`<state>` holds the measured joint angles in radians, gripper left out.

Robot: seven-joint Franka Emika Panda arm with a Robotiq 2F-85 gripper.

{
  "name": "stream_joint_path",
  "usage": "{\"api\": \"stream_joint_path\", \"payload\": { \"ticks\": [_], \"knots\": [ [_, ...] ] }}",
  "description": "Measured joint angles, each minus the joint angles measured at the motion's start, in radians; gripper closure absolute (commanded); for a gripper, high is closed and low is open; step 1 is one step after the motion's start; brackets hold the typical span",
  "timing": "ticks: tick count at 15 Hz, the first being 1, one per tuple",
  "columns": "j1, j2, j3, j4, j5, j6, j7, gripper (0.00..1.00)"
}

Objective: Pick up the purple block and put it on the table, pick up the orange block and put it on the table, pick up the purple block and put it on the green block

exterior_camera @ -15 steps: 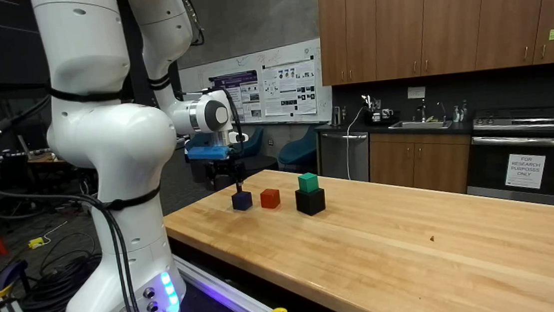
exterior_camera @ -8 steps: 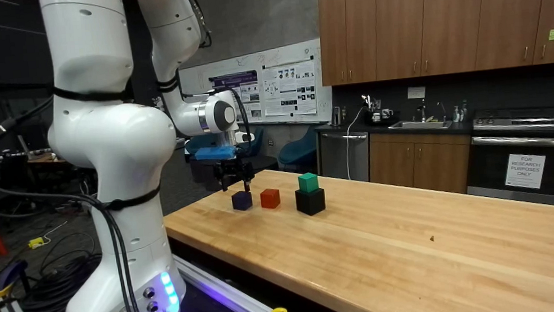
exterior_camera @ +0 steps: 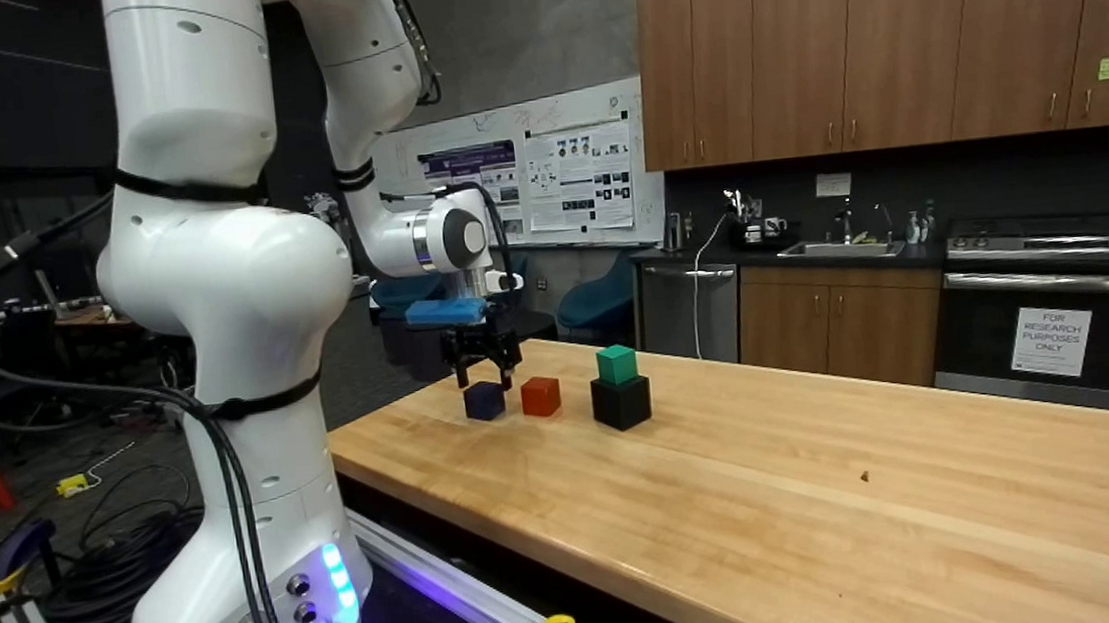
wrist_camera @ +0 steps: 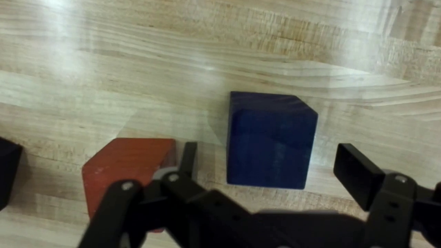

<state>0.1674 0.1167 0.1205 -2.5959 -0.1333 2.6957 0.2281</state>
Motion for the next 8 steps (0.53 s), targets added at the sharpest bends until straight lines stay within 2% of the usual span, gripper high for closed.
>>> {"api": "stream_joint_path", "payload": {
  "ticks": [2, 7, 8],
  "knots": [
    [0.000, 0.016, -0.002, 0.008, 0.001, 0.000, 0.000, 0.31],
    [0.002, 0.030, -0.002, 0.010, 0.004, -0.002, 0.000, 0.69],
    [0.002, 0.030, -0.001, 0.010, 0.006, -0.003, 0.000, 0.70]
  ]
}}
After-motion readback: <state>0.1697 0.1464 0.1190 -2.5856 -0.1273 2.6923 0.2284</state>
